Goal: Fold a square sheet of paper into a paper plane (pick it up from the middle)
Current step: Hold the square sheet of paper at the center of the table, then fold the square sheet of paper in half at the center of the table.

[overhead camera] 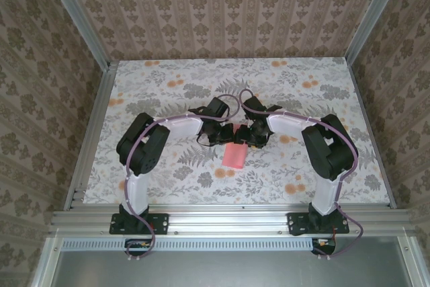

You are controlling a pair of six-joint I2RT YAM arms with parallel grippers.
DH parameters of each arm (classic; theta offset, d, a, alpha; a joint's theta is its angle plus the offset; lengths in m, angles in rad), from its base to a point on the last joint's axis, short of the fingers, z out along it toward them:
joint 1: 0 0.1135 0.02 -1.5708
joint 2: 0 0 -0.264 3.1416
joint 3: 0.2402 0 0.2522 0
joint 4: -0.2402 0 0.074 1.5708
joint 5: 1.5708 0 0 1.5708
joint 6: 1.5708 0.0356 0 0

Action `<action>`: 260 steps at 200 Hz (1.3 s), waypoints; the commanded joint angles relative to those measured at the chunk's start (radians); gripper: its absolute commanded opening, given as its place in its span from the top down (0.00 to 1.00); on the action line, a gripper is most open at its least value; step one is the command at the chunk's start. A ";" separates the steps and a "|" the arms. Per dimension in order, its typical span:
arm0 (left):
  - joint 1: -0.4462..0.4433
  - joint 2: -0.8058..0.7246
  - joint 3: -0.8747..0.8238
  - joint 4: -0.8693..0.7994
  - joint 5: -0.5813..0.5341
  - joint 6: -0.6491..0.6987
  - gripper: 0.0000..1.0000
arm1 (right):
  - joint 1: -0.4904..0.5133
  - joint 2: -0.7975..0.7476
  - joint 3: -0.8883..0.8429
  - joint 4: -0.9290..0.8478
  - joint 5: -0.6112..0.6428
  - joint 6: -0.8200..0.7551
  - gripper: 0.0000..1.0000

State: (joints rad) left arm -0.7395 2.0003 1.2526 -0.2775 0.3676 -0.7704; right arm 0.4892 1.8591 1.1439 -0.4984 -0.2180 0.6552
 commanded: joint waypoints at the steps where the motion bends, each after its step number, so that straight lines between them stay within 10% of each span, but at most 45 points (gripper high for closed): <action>1: -0.011 0.052 -0.024 -0.060 -0.046 0.011 0.99 | 0.003 0.040 -0.015 -0.024 0.052 0.003 0.41; 100: -0.012 0.028 -0.016 -0.096 -0.087 0.049 1.00 | -0.019 -0.241 -0.074 -0.046 0.104 -0.026 0.30; 171: -0.011 0.027 -0.007 -0.107 -0.082 0.067 1.00 | -0.057 -0.253 -0.156 0.200 -0.196 0.047 0.73; 260: -0.012 0.026 0.040 -0.112 -0.050 0.113 0.99 | -0.056 -0.161 -0.145 0.186 -0.198 0.026 0.74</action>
State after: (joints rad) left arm -0.7456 1.9991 1.2720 -0.3153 0.3401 -0.6979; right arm 0.4324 1.6814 0.9909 -0.2871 -0.4202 0.7025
